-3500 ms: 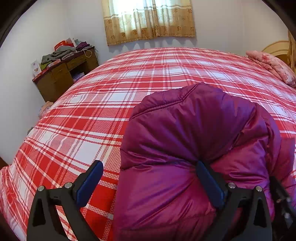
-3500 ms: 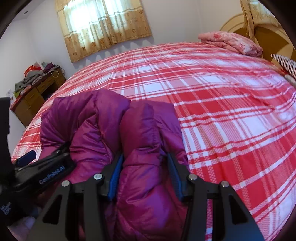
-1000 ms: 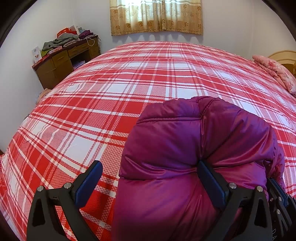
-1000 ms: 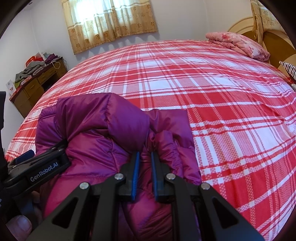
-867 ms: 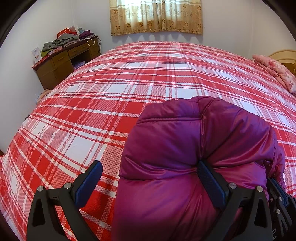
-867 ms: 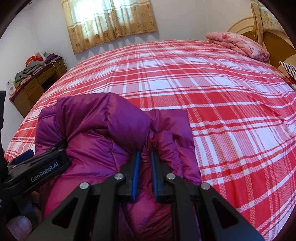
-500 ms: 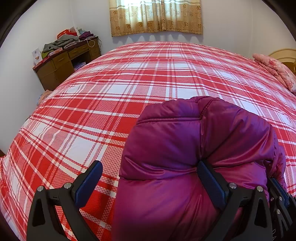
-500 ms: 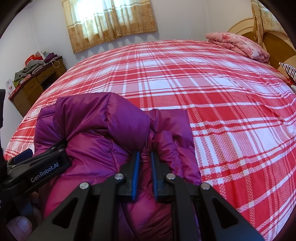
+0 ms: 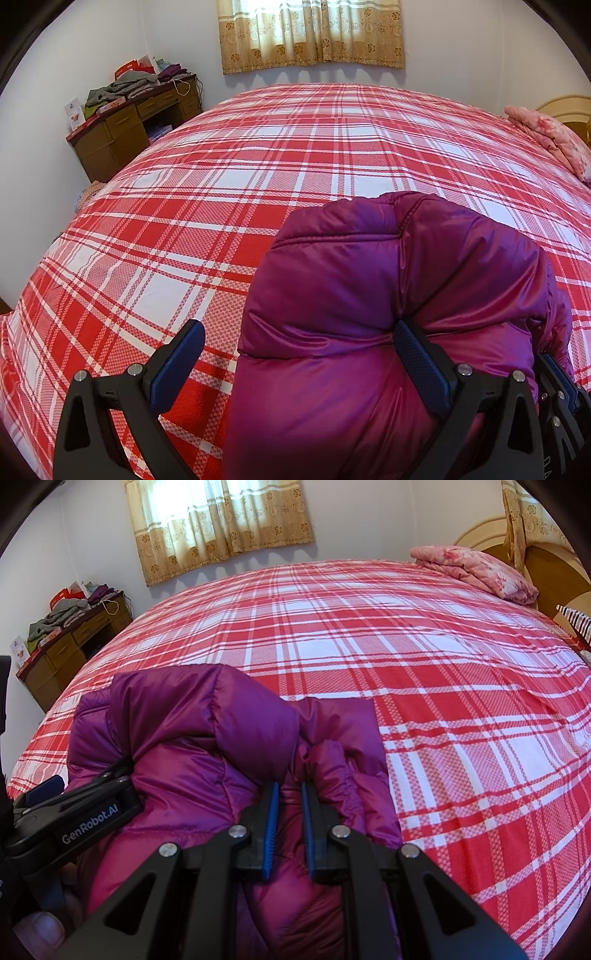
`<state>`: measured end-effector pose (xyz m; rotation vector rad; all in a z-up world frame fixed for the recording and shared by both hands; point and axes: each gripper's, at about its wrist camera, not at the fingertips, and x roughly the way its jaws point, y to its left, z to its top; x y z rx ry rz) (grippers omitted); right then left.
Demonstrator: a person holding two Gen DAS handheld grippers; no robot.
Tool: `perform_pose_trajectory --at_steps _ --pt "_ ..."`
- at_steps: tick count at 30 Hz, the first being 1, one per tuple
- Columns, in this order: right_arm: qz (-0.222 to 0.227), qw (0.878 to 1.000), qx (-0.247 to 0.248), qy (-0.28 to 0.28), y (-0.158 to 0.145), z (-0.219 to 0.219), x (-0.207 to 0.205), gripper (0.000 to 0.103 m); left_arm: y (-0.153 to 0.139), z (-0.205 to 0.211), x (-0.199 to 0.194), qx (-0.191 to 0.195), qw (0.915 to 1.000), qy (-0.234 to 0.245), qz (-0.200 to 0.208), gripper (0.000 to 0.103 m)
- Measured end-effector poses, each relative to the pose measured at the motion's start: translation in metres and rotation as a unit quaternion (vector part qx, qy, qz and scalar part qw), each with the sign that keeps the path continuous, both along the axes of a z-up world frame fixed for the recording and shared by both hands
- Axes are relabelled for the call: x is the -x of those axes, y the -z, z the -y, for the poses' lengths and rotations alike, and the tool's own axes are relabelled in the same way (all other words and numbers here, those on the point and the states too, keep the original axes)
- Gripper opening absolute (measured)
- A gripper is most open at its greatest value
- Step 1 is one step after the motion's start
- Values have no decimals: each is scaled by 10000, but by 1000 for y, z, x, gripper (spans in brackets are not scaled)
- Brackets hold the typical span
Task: Fold large clothes
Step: 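Keep gripping the magenta jacket bundle with both tools, holding still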
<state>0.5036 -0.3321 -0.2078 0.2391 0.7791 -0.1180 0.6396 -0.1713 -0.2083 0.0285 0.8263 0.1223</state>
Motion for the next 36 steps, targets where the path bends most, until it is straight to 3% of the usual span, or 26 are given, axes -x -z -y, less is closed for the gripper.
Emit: perform_pose_trajectory --at_steps 36 --pt "-23 10000 -42 -30 -2 0 -2 14 -3 -1 -3 109 9999 69 -97 102"
